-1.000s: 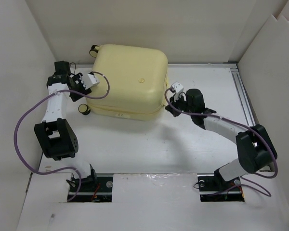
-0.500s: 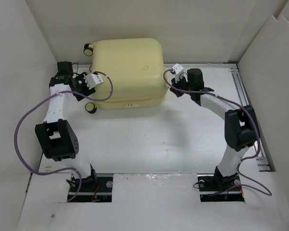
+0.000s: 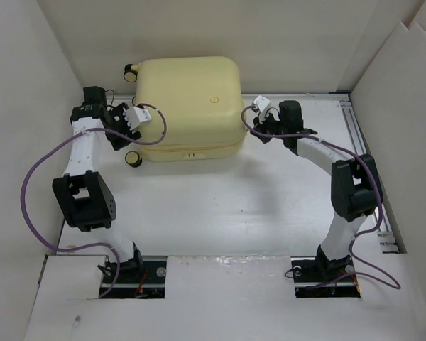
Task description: Pack the luggage
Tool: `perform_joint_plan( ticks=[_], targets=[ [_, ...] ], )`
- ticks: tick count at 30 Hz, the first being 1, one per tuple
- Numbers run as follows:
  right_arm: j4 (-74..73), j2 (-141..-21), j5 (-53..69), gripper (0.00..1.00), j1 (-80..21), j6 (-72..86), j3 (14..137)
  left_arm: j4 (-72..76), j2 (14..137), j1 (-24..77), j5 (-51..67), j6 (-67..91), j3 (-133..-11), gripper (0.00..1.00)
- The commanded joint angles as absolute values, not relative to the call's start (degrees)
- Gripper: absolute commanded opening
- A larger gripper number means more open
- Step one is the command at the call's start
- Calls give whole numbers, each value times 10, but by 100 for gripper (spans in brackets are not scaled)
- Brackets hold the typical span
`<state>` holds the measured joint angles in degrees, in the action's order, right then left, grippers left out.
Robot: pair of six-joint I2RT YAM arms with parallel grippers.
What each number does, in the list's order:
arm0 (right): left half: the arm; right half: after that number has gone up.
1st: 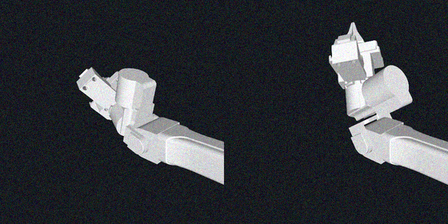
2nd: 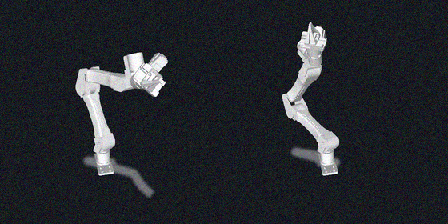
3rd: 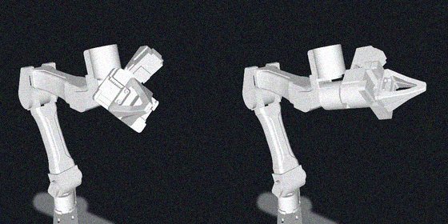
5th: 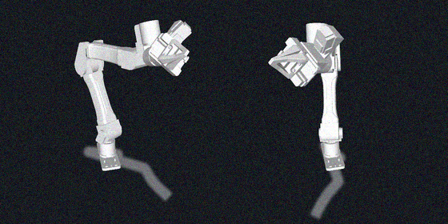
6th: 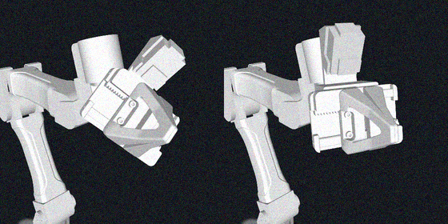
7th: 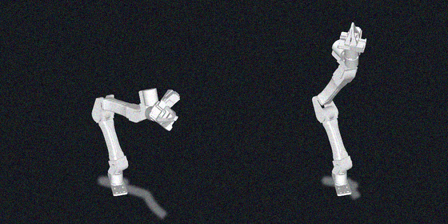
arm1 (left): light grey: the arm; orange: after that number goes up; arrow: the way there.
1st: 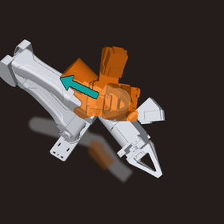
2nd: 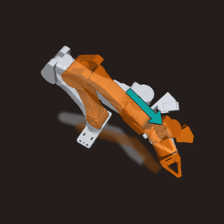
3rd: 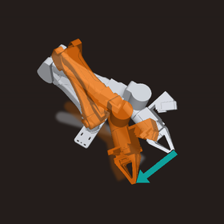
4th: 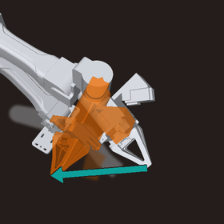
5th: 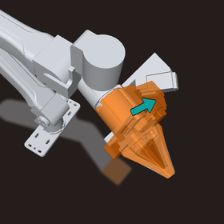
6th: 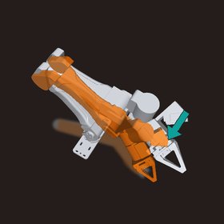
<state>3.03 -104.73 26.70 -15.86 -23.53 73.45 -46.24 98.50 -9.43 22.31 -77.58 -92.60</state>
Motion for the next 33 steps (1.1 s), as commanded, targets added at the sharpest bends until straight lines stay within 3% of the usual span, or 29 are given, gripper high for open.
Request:
perform_joint_plan(
  ticks=[1, 5, 11, 13, 15, 16, 26, 31, 33],
  targets=[
    [103, -1042, 264, 0, -141, -258, 760, -466, 988, -90, 236, -752, -928, 69],
    [103, -1042, 264, 0, -141, -258, 760, -439, 1011, -72, 236, -725, -953, 77],
    [103, -1053, 258, 0, -135, -240, 766, -465, 1064, -61, 226, -720, -989, 78],
    [103, -1053, 258, 0, -135, -235, 766, -481, 1082, -54, 226, -720, -994, 54],
    [103, -1053, 258, 0, -135, -235, 766, -492, 1087, -54, 220, -715, -994, 10],
    [103, -1053, 246, 0, -135, -235, 766, -497, 1095, -54, 214, -715, -1001, 0],
    [103, -1142, 4, 0, -125, -197, 918, -588, 1019, -54, 296, -783, -967, 0],
    [150, -1201, -27, 0, -130, -176, 1015, -614, 1039, -54, 301, -800, -969, 0],
    [197, -1215, 22, 0, -130, -176, 1025, -620, 1044, -54, 308, -800, -969, 0]
  ],
)
